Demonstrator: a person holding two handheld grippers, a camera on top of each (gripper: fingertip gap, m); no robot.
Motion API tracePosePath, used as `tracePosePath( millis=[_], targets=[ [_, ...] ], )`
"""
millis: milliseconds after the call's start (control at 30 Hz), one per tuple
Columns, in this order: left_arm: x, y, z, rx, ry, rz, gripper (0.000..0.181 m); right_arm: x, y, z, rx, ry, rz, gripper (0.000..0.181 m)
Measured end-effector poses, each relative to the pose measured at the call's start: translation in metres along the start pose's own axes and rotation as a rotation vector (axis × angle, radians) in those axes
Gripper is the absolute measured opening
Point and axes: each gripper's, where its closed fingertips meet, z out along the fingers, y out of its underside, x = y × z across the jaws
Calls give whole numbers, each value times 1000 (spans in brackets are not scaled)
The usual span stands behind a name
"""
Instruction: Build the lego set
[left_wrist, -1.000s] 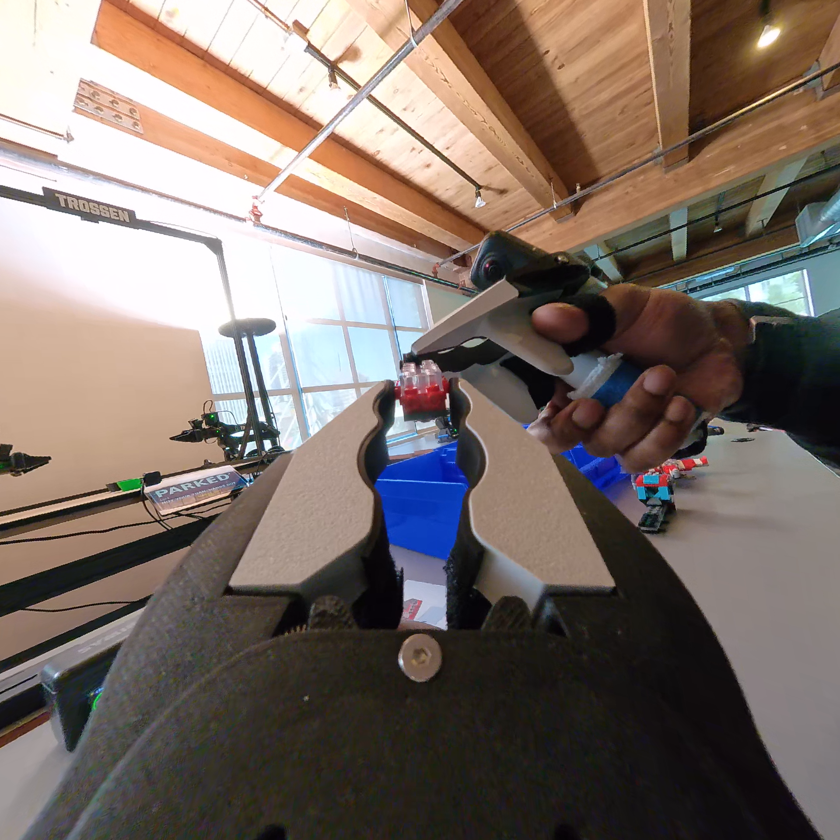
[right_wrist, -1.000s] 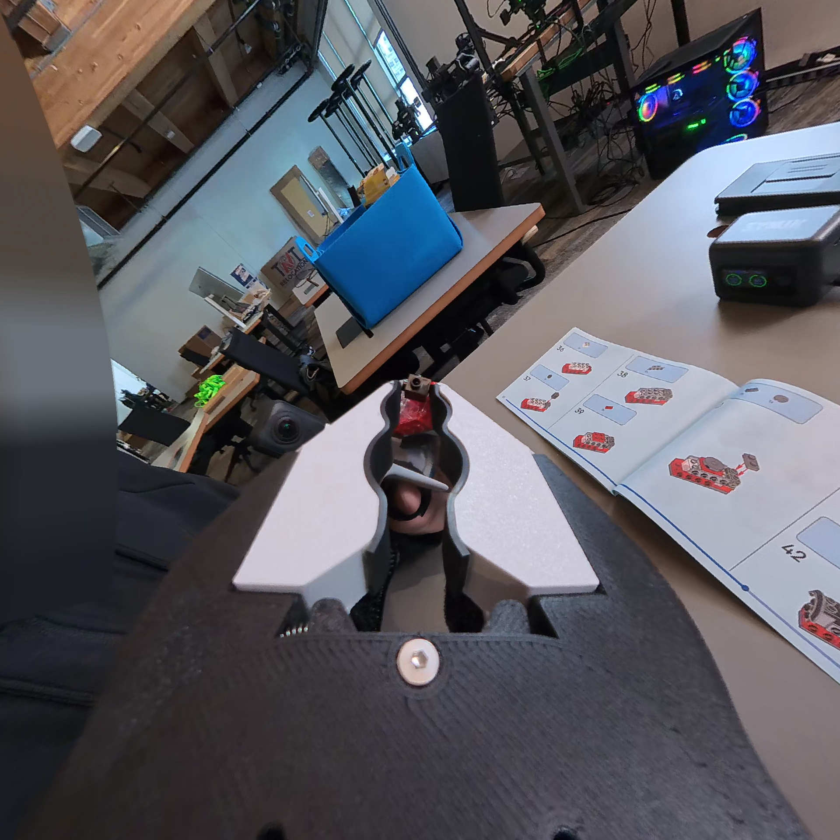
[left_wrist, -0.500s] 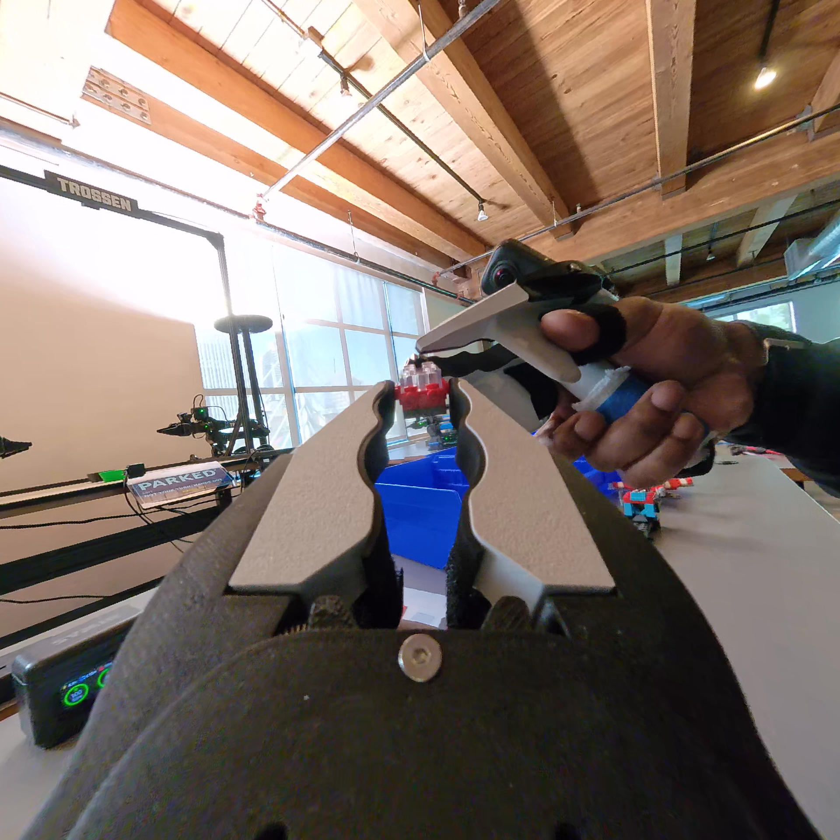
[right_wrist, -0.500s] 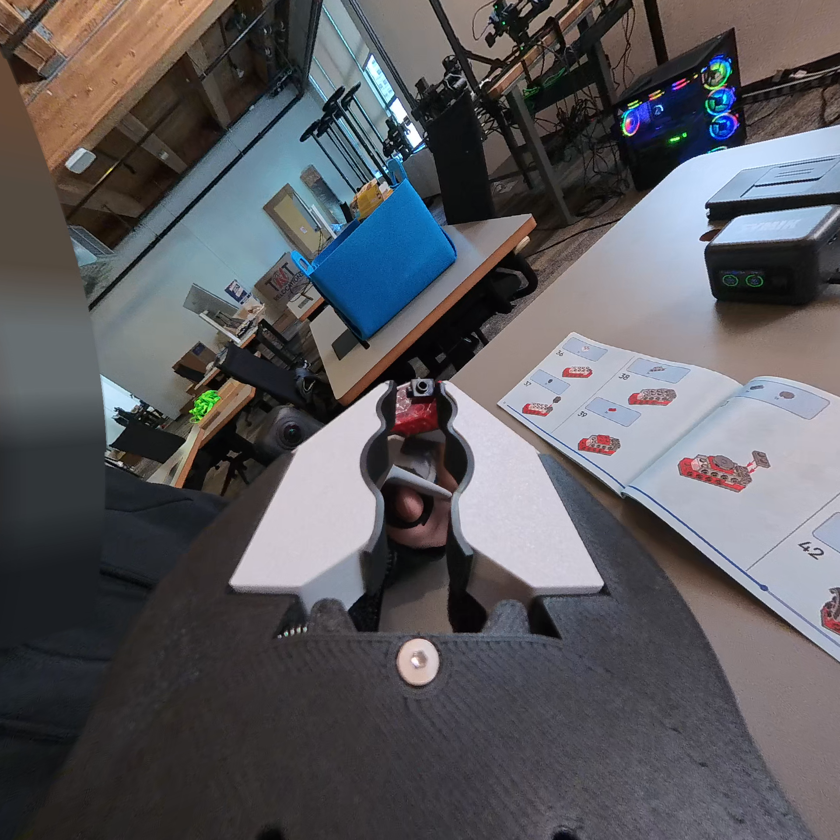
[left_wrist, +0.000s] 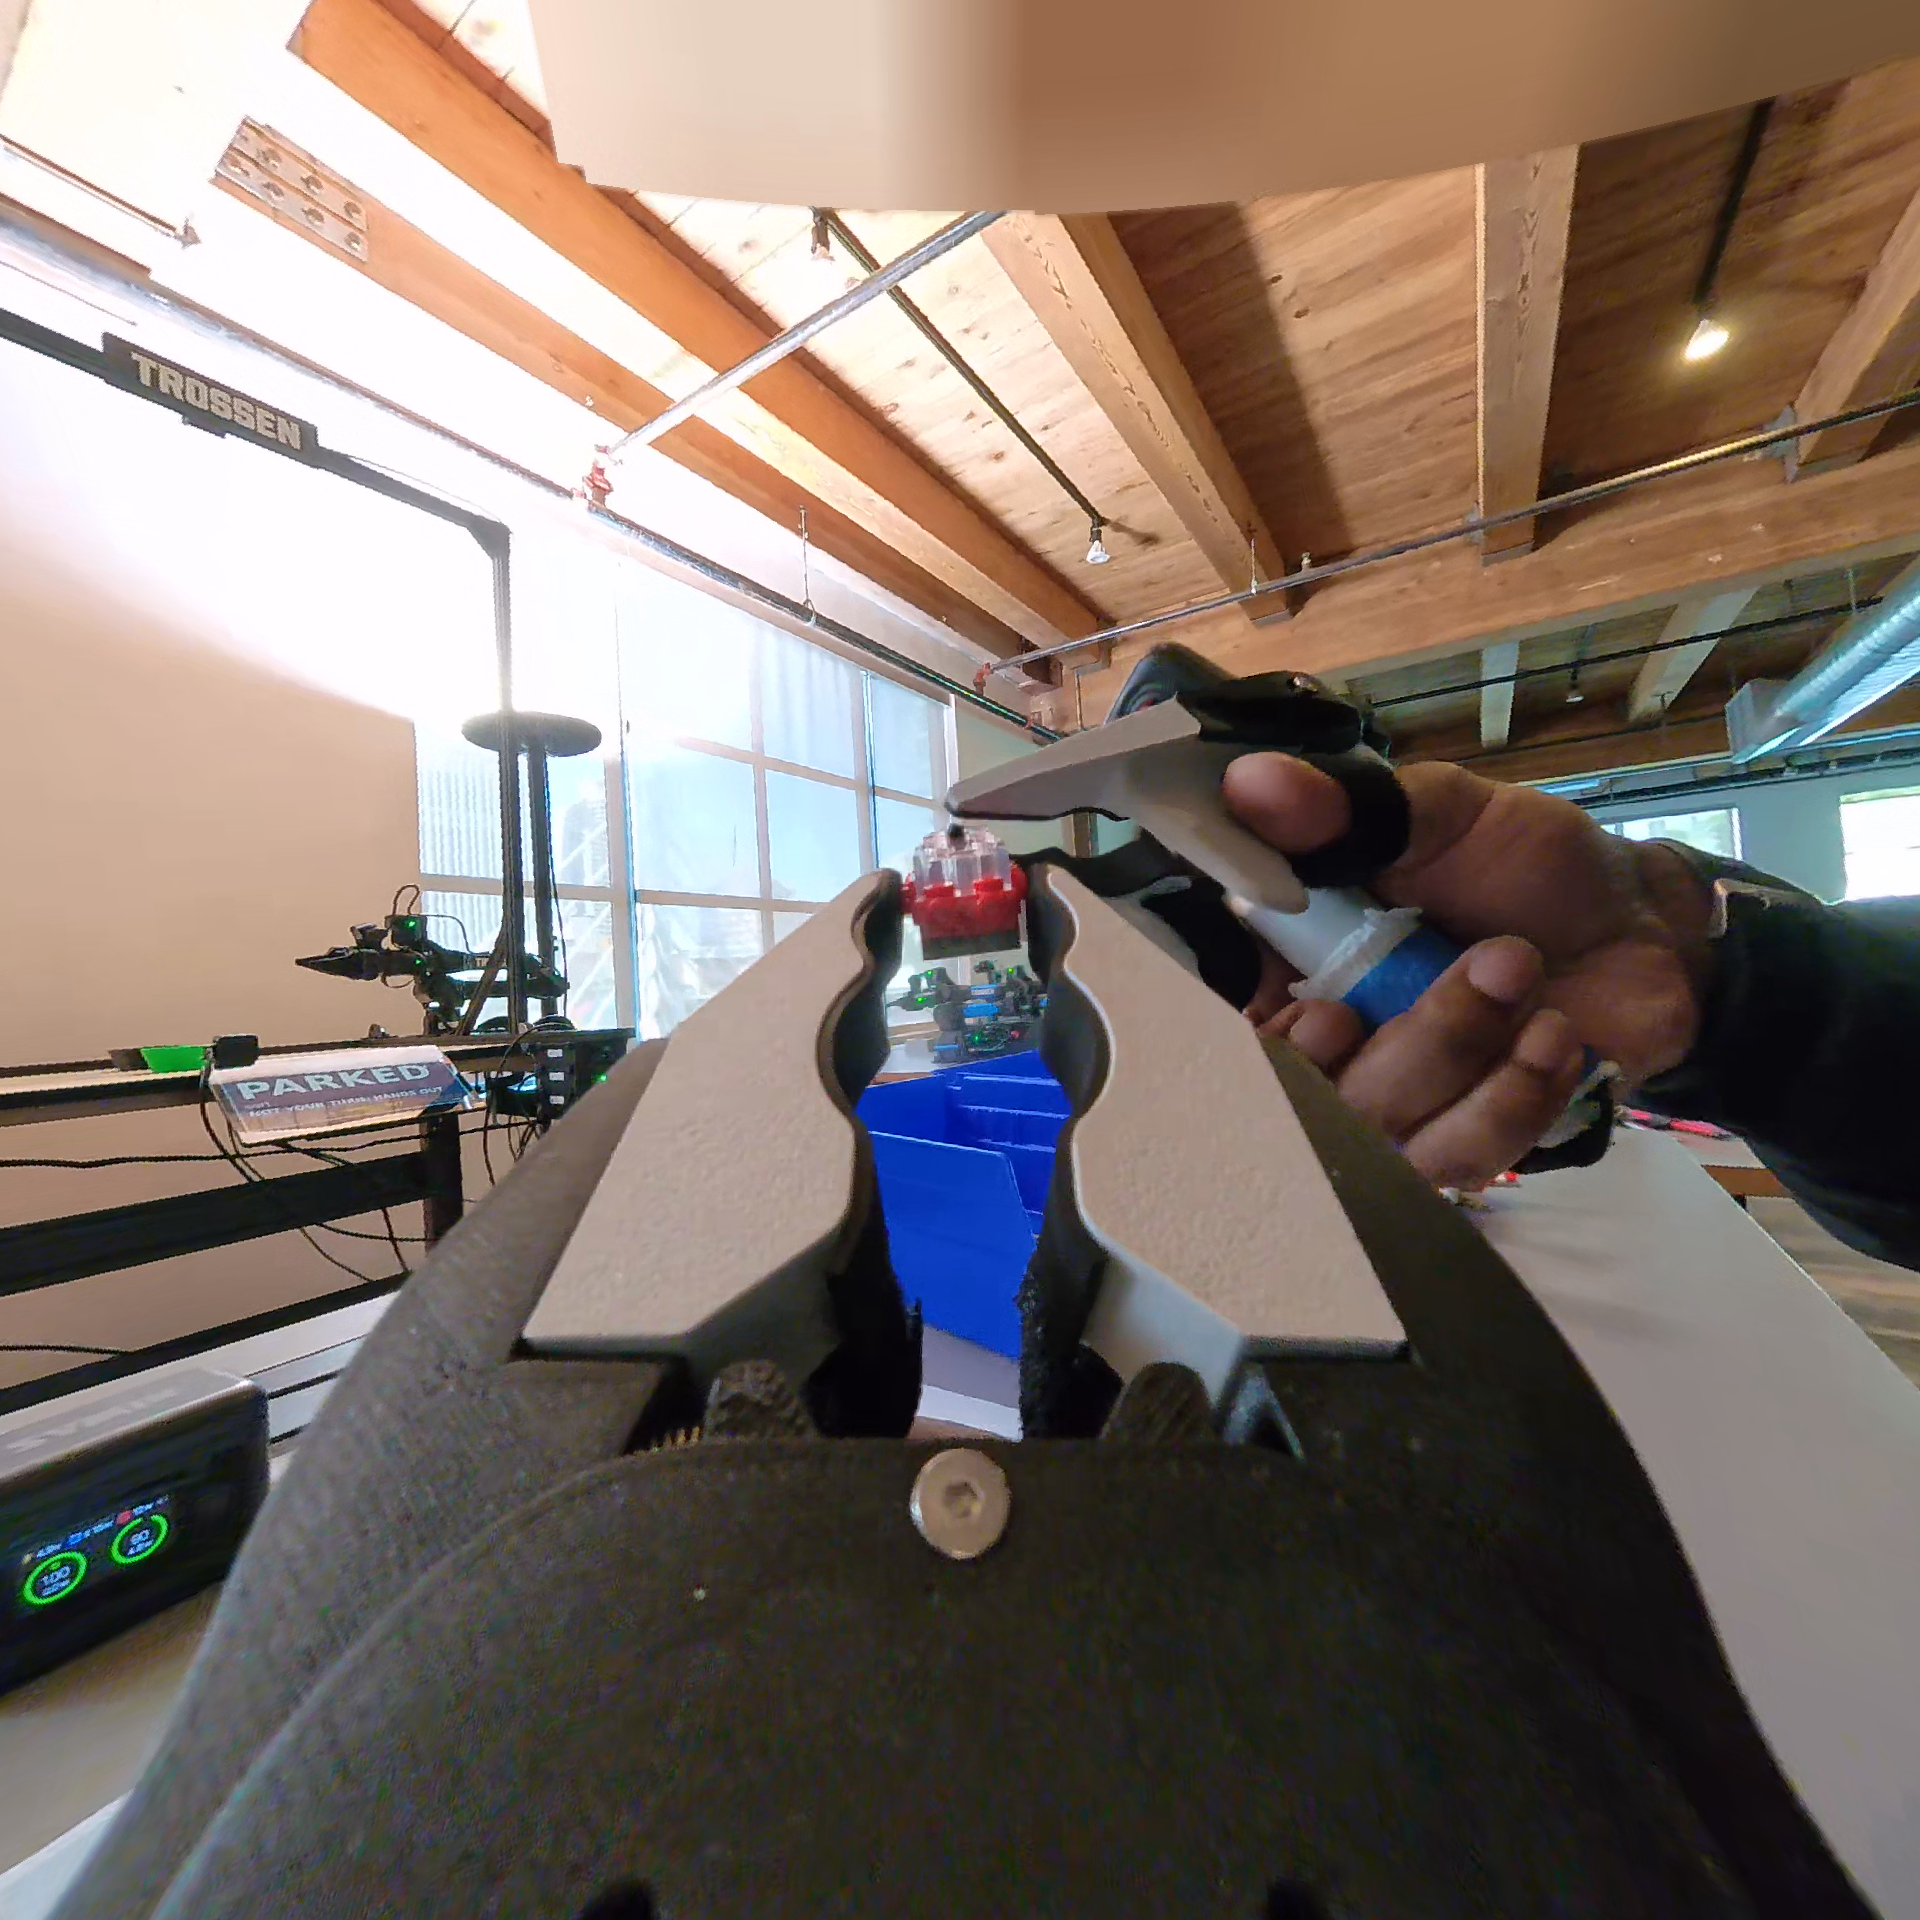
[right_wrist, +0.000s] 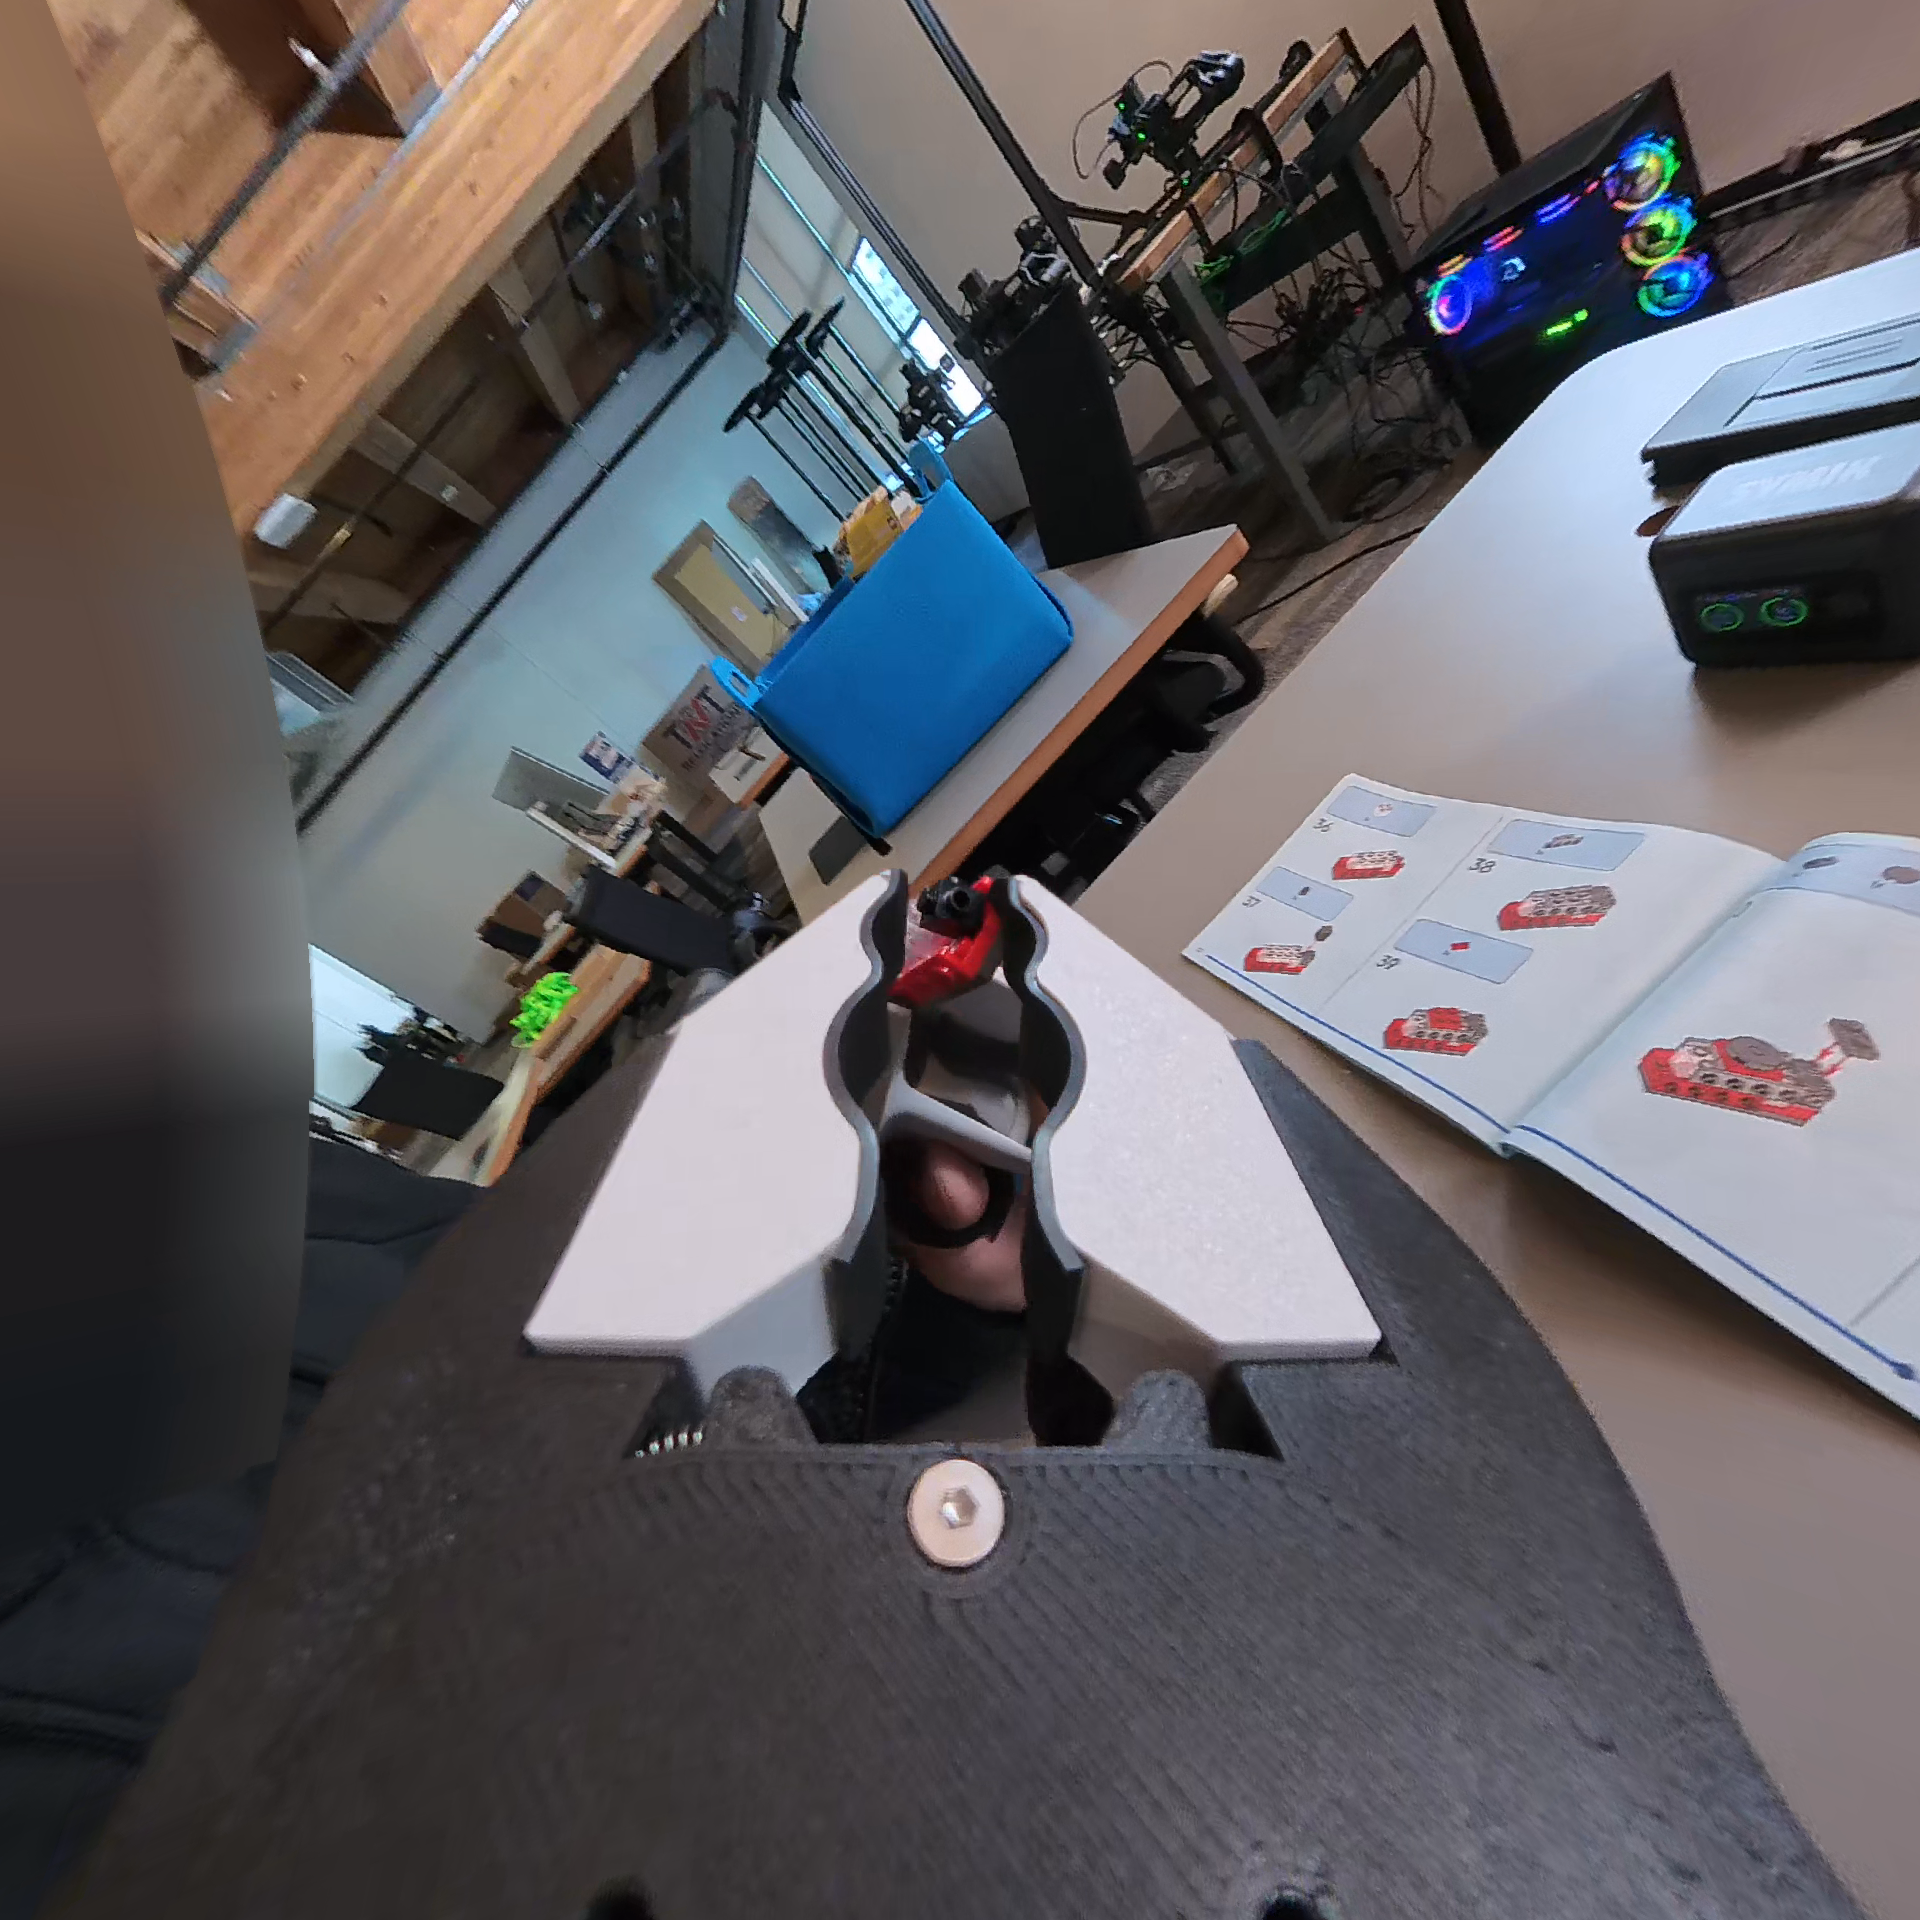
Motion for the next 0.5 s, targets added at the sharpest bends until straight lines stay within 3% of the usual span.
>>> tracePosePath(
  millis=[333, 500],
  targets=[
    [-1, -1, -2, 15, 14, -83, 23, -2, -8, -3, 30, -64, 82, 37],
    [2, 0, -2, 19, 44, -110, 23, -1, 4, -8, -46, -85, 130, 37]
  ],
)
